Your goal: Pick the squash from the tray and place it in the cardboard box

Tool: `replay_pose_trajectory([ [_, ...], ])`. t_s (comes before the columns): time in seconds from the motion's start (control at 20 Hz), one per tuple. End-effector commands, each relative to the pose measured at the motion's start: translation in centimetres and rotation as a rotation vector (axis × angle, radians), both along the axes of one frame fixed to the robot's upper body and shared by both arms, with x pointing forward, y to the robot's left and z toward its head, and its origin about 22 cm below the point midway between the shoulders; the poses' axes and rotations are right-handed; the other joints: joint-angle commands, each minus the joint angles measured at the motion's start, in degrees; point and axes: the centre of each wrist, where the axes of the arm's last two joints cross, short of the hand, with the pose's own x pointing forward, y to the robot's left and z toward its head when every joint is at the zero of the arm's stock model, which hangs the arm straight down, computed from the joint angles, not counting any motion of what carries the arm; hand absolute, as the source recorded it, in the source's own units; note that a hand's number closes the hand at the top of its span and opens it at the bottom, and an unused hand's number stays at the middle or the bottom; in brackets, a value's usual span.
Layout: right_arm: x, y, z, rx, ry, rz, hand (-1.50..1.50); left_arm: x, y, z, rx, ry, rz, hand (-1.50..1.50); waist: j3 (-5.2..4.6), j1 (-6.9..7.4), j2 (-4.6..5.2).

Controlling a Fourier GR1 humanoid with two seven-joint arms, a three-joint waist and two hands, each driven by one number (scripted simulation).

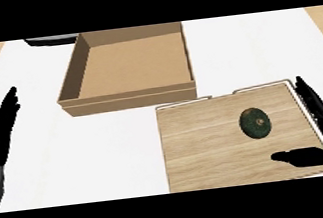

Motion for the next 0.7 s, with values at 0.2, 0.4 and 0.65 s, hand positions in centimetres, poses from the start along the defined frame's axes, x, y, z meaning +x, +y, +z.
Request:
replay_pose_trajectory([
  [0.2,-3.8,-4.0,-5.9,0.169,-0.189,0.109,-1.50,-1.5,0.1,-2.3,0.090,-0.022,0.064,0.00,0.39,-0.71,0.11],
  [0.4,-0.9,-7.0,-0.9,-0.140,-0.198,0.104,-1.50,-0.6,-0.3,-1.4,0.068,-0.012,0.062,0.00,0.26,-0.85,0.02],
  [0.65,1.0,-8.6,2.7,-0.454,-0.016,0.161,-1.50,-1.3,0.9,-1.3,0.087,-0.007,0.052,0.00,0.19,0.28,0.14],
])
